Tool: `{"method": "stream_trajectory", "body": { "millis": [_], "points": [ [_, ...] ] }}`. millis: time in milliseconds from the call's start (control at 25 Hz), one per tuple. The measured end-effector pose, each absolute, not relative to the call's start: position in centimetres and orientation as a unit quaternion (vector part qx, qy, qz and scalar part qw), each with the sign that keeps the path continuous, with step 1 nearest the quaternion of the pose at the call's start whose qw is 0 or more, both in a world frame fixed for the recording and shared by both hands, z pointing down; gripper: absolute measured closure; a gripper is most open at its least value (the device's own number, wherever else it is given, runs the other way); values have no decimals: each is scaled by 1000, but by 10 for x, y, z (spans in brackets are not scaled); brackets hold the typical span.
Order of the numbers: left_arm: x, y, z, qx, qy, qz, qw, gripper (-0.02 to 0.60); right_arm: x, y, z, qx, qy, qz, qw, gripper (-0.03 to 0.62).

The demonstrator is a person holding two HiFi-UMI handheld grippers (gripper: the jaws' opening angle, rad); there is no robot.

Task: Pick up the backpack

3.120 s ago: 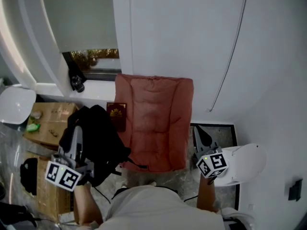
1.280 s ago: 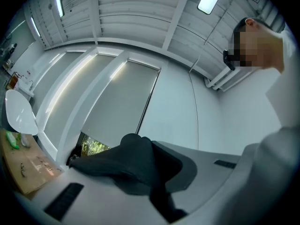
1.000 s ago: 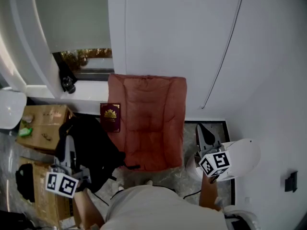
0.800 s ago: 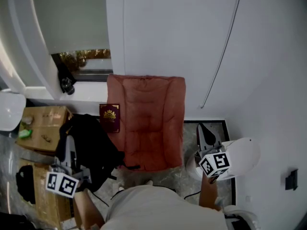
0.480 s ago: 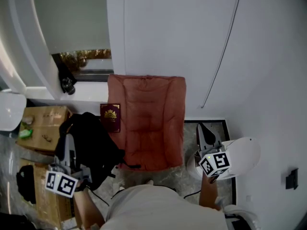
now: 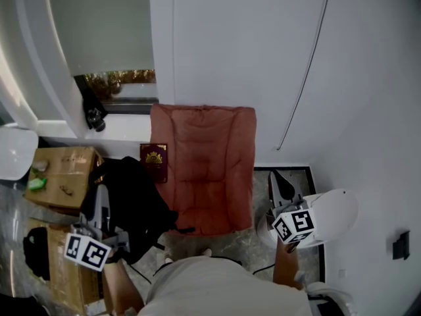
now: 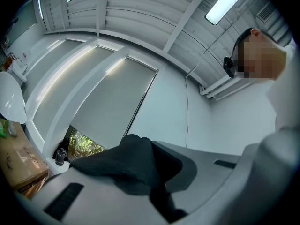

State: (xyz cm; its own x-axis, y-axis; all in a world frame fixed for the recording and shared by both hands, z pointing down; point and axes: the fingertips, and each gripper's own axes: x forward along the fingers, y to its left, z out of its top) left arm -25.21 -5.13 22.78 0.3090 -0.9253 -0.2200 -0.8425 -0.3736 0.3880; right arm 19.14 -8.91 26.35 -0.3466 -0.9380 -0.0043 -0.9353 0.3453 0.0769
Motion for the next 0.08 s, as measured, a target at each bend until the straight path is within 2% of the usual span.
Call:
{"method": "stream_trajectory", "body": {
  "millis": [80],
  "points": [
    [-252,-51,230,805,-547,-204,104,554,189,-88,264,572,-819,-31,20,574]
  ]
}}
